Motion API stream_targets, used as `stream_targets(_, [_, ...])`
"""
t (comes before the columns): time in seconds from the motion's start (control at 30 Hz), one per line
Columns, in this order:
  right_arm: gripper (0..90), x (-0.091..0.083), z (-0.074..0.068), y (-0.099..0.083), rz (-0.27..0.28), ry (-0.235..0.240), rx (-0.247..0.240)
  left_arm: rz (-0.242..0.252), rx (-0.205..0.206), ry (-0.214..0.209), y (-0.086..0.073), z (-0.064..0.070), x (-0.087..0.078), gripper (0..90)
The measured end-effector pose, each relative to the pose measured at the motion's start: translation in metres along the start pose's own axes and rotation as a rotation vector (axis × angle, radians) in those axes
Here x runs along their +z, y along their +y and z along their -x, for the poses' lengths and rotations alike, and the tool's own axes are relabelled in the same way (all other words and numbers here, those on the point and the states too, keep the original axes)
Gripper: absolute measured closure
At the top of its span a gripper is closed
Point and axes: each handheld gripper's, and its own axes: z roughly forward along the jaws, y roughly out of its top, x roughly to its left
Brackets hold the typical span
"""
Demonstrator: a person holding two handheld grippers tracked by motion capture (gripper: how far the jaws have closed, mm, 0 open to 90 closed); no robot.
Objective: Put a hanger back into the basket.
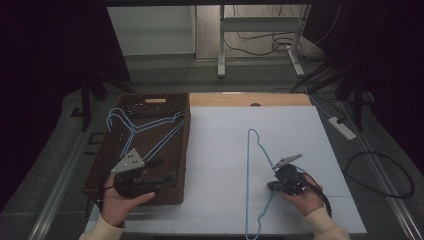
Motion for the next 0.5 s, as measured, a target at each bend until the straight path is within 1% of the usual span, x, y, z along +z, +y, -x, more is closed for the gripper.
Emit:
stream_targets(0.07, [90.0, 0.001, 0.003, 0.002, -0.005, 0.003, 0.01, 0.001, 0.002, 0.001, 0.0, 0.0, 0.0, 37.2])
stream_targets(0.13, [90.0, 0.001, 0.003, 0.004, 0.004, 0.001, 0.012, 0.001, 0.002, 0.001, 0.0, 0.0, 0.0, 37.2])
stream_targets(0.2, [90.0, 0.002, 0.002, 0.006, 0.022, 0.009, 0.023, 0.0, 0.0, -0.001, 0.0, 0.0, 0.0, 37.2])
stream_targets(0.23, [90.0, 0.002, 0.0, 0.009, 0.038, 0.005, 0.029, -0.001, 0.0, -0.001, 0.0, 0.0, 0.0, 37.2])
stream_targets(0.3, [90.0, 0.002, -0.005, 0.014, 0.064, 0.033, 0.033, -0.002, 0.003, 0.0, 0.0, 0.0, 0.0, 37.2])
stream_targets(0.4, [90.0, 0.003, -0.023, 0.019, 0.076, 0.086, -0.007, 0.001, 0.003, 0.001, 0.0, 0.0, -0.001, 37.2])
stream_targets(0.47, [90.0, 0.004, -0.042, 0.02, 0.073, 0.121, -0.05, 0.003, 0.002, 0.001, 0.0, 0.0, -0.001, 37.2])
stream_targets(0.5, [90.0, 0.004, -0.053, 0.02, 0.066, 0.147, -0.078, 0.002, 0.001, 0.001, 0.0, -0.001, -0.001, 37.2])
